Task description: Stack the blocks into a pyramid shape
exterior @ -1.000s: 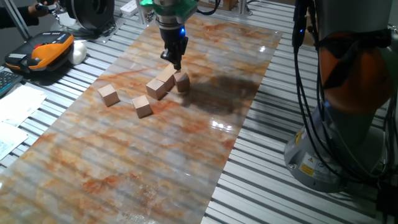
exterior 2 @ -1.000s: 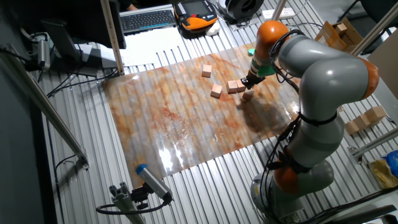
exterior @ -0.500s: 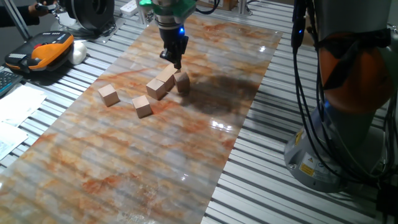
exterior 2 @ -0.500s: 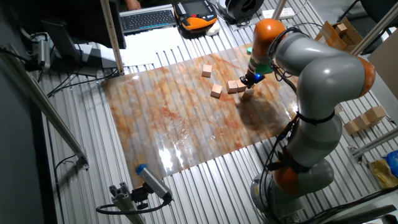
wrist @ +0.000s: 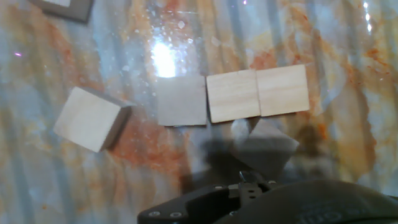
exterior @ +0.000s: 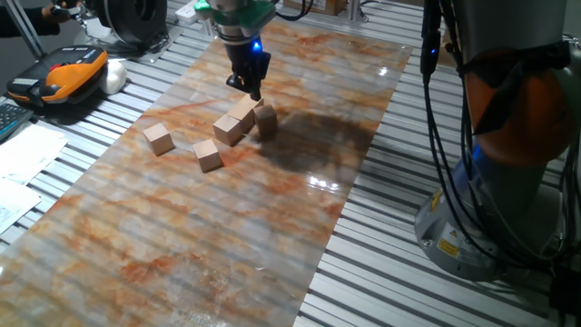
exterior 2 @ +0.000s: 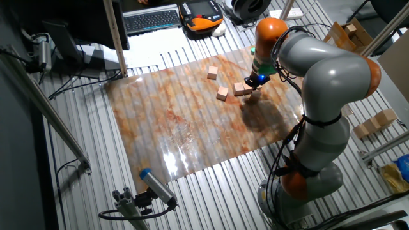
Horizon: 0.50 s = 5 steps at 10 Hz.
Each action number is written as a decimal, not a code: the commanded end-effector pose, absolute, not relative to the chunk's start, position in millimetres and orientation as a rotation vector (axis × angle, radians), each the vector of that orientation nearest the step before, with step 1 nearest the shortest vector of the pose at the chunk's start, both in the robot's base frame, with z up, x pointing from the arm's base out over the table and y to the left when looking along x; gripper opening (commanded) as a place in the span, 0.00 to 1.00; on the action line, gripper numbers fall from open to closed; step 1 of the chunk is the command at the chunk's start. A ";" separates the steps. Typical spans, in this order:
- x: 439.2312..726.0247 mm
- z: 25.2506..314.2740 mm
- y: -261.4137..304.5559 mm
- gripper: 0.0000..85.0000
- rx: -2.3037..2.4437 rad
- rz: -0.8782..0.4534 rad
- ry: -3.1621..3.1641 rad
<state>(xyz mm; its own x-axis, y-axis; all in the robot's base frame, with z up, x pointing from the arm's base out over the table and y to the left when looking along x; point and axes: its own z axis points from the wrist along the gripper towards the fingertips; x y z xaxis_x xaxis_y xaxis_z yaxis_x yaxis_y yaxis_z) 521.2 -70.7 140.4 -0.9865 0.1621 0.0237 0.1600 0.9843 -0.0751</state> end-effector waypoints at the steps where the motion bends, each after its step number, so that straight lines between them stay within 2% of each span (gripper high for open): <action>1: 521.1 140.3 -71.2 0.00 -0.241 0.121 -3.102; 3: 520.4 139.9 -71.5 0.00 -0.203 0.129 -3.108; 5: 520.4 139.9 -71.5 0.00 -0.190 0.075 -3.116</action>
